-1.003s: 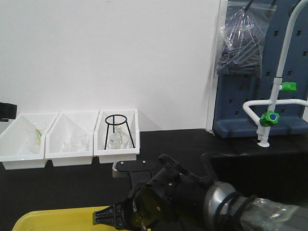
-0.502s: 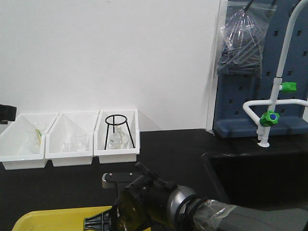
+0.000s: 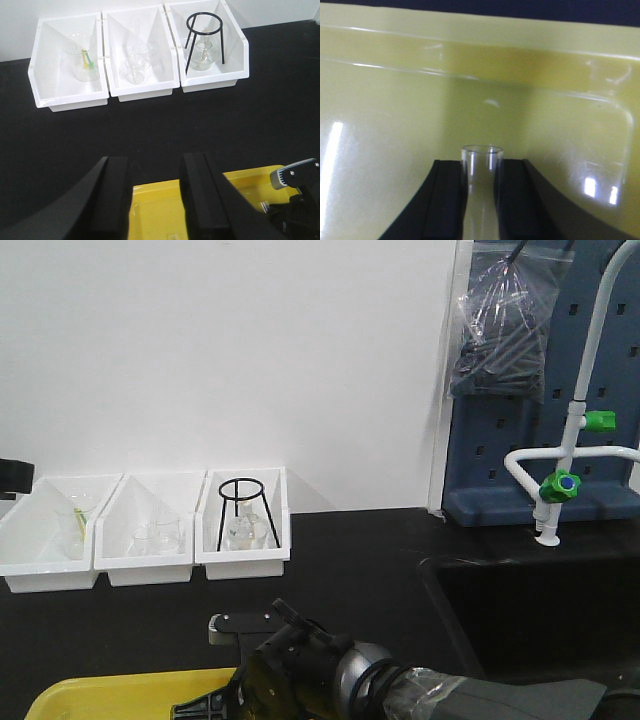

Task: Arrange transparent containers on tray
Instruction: 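Lower the right-held test tube into the yellow tray and open the right gripper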

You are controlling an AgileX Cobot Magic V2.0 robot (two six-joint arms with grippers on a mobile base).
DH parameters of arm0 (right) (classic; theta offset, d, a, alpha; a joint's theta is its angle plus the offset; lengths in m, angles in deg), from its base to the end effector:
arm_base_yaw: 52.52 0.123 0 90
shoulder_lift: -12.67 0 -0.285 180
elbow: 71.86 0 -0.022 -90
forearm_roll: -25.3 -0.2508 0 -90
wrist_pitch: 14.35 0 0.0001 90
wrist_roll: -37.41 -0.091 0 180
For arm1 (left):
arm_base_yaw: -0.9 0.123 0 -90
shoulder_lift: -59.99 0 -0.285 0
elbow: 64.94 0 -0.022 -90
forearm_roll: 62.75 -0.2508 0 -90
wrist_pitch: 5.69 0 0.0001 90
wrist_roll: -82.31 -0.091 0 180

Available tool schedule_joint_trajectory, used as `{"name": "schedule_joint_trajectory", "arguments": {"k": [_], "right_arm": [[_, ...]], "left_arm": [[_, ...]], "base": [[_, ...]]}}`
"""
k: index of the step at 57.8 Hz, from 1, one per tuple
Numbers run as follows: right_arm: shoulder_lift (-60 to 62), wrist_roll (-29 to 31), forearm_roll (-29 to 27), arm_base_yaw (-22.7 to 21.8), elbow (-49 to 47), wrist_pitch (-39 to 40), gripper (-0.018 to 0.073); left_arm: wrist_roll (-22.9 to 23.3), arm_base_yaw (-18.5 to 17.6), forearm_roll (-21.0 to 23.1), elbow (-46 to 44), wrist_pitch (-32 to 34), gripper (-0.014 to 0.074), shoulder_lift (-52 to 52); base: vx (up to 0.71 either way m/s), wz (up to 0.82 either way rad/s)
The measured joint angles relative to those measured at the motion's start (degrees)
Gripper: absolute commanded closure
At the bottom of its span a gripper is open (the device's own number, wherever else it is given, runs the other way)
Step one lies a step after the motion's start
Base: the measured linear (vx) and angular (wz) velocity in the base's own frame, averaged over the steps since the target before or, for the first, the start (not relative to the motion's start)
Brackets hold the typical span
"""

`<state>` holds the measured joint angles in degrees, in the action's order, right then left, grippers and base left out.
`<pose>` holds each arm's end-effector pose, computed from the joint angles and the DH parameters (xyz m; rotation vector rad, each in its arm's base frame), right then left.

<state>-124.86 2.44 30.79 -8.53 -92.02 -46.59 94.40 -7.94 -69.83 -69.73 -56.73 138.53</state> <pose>0.3551 0.3364 0.1413 -0.2982 2.6444 0.3842 0.2509 -0.0302 0.4421 -0.0317 2.1715 -0.0601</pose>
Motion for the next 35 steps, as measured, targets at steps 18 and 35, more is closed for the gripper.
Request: {"name": "schedule_joint_trajectory", "arguments": {"k": [18, 35], "right_arm": [[-0.19, 0.15, 0.06, 0.29, -0.19, 1.03, 0.0020], [4.50, 1.49, 4.41, 0.30, 0.48, -4.24, 0.0254]], "left_arm": [[0.00, 0.00, 0.00, 0.00, 0.00, 0.0217, 0.00], [-0.09, 0.00, 0.00, 0.00, 0.00, 0.0235, 0.00]], "base": [[0.00, 0.00], [0.00, 0.00]]}}
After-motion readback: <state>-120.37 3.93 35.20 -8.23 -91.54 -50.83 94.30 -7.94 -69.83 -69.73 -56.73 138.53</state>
